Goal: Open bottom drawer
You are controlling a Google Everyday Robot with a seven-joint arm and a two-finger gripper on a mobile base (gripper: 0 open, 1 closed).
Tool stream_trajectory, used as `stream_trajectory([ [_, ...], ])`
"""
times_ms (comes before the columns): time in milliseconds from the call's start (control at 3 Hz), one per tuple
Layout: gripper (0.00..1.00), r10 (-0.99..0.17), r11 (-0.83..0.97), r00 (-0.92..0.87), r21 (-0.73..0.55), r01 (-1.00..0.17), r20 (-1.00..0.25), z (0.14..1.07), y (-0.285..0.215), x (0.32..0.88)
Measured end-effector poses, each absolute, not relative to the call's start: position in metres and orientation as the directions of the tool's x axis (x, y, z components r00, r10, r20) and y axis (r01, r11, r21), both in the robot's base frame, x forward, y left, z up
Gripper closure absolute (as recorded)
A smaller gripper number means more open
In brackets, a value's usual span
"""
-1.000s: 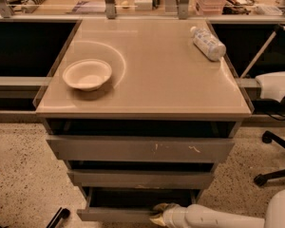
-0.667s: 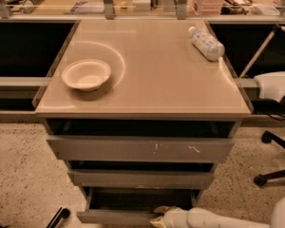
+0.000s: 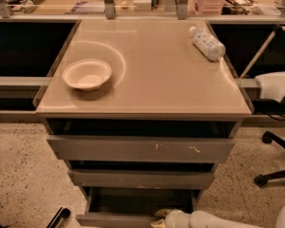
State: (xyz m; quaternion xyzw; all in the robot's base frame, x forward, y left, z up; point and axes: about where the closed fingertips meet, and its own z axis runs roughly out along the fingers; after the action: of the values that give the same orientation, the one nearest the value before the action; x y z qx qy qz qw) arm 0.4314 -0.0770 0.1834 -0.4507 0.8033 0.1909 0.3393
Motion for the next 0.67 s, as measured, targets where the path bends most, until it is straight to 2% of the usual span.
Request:
stream_trajectory([
  [333,1.0,-0.594,0.521,-0.363,0.001,-0.854,-0.717,0.188,-0.076,0.431],
  [667,1.0,-0.585,0.479,-0.338,0.022,-0.878,-0.737,0.189,-0.056,0.408],
])
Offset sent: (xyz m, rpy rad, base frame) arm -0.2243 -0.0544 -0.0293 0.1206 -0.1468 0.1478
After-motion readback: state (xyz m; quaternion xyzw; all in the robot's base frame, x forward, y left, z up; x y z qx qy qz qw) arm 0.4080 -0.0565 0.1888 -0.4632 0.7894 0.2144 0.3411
